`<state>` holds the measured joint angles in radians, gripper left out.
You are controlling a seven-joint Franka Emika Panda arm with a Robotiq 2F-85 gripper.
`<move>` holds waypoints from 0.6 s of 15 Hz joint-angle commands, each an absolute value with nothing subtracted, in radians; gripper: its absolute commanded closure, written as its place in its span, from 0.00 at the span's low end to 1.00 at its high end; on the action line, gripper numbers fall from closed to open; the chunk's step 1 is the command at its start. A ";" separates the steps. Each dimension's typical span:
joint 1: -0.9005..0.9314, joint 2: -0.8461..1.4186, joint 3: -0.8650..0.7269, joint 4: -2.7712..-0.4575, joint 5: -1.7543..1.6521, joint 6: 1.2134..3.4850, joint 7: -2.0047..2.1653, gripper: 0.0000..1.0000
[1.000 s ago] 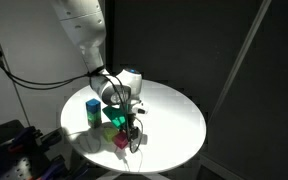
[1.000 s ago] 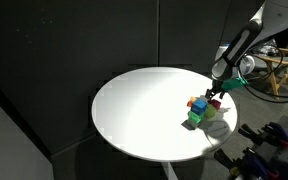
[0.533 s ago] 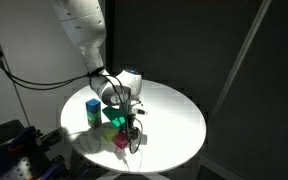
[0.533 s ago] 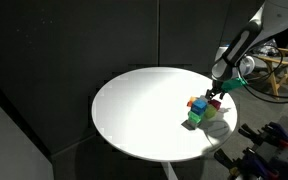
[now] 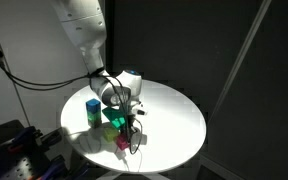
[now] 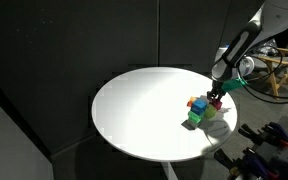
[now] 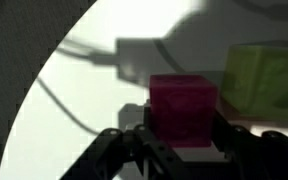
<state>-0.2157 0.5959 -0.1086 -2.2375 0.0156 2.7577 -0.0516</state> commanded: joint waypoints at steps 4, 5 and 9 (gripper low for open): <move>-0.220 0.582 -0.109 -2.225 0.011 2.733 -0.076 0.70; -0.219 0.579 -0.109 -2.226 0.010 2.729 -0.076 0.70; -0.212 0.565 -0.113 -2.230 0.002 2.716 -0.081 0.70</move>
